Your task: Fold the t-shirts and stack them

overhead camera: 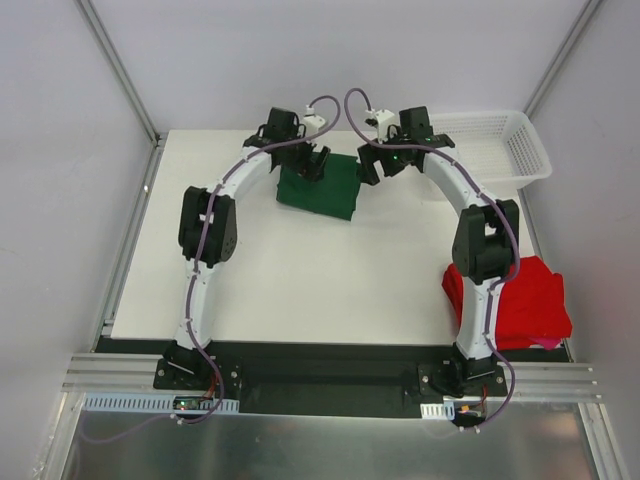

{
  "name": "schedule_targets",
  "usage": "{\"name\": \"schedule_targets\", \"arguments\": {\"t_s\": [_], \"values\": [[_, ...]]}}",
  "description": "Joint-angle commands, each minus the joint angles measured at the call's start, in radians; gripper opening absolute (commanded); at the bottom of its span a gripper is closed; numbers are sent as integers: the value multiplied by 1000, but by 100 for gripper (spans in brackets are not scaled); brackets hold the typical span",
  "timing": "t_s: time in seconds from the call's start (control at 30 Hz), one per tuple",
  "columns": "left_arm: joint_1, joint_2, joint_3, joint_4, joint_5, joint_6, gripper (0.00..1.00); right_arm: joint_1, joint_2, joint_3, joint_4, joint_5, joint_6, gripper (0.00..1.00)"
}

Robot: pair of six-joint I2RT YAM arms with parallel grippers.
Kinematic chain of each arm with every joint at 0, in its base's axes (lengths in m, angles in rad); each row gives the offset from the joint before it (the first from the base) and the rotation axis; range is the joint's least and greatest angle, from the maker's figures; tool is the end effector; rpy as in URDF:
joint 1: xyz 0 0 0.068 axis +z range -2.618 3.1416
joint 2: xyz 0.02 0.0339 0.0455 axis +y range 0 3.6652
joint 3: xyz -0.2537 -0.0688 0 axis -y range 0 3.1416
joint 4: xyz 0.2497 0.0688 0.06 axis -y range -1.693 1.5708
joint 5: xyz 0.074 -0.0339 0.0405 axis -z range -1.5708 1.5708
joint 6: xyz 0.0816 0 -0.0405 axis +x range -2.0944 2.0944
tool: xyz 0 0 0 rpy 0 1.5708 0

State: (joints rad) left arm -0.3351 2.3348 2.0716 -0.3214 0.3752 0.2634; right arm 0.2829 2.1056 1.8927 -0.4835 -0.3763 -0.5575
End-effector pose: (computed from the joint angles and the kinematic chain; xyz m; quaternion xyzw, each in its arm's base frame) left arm 0.5353 -0.2181 0.2069 0.3395 0.8009 -0.1808 0.4589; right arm 0.4920 0.1742 0.2415 -0.4354 0.7802 0.1109 0.4352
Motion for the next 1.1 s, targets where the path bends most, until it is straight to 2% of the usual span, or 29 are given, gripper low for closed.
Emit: {"name": "schedule_targets", "arguments": {"t_s": [0.0,0.17,0.53,0.77,0.93,1.07], "values": [[-61,-92,-59,-19,145,97,99,-2,-110,-38,-38,16,-24,100],[-81,-66,-25,-80,195,105,99,-4,-121,-47,-59,40,-53,100],[-73,35,22,-105,90,195,99,-22,-185,-83,-170,34,-120,100],[-70,126,107,-105,77,174,99,-27,-225,-109,-207,-6,-133,100],[-71,147,145,-139,80,163,99,-28,-226,-78,-296,-32,-172,100],[-71,141,145,-240,100,152,99,-30,-220,-23,-388,-29,-188,100]]}}
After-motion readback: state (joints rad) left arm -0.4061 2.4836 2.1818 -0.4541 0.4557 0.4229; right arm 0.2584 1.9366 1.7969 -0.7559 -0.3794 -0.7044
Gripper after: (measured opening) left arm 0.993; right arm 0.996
